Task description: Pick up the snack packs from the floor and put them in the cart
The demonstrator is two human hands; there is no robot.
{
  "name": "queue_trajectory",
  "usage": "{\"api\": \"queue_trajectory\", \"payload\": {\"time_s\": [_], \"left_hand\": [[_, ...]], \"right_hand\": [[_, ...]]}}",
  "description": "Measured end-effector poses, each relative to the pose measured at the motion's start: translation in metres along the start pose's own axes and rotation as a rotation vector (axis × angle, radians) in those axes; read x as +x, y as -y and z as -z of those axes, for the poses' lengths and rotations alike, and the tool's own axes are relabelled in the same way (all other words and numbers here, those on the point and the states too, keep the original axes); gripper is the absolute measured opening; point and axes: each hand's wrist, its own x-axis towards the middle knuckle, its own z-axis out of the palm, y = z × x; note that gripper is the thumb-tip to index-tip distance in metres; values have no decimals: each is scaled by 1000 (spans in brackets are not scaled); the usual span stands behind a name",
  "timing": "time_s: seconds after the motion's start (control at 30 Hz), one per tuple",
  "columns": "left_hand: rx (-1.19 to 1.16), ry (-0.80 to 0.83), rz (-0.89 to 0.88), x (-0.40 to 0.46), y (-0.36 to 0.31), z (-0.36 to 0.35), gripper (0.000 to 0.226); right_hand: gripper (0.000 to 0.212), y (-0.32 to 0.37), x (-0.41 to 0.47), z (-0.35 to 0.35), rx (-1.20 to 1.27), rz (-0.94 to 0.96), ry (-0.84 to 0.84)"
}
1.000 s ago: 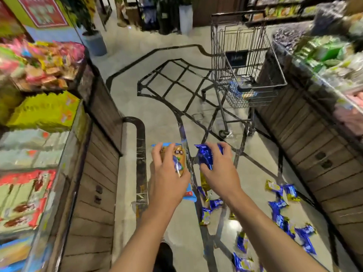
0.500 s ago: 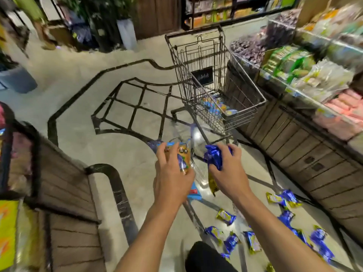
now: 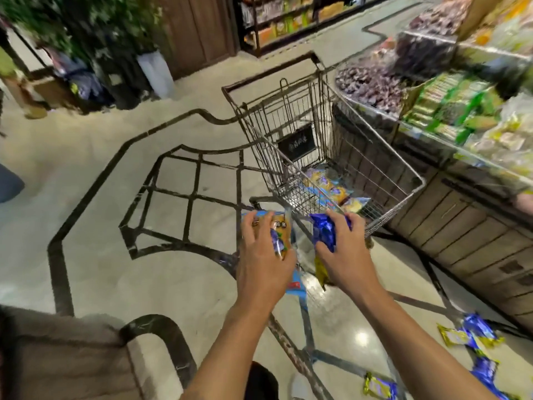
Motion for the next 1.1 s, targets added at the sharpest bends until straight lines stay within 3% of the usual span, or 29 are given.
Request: {"api": "queue_trajectory", "payload": {"time_s": [0.5, 0.77, 1.1], "left_hand": [[27, 321, -332, 318, -21, -100, 76], [16, 493, -463, 411, -57, -201, 74], [106, 740, -422, 452, -37, -344, 75]], "right_hand": [[62, -11, 247, -6, -78, -319, -318], [61, -76, 332, 16, -27, -486, -413], [61, -205, 387, -16, -34, -778, -405]]}}
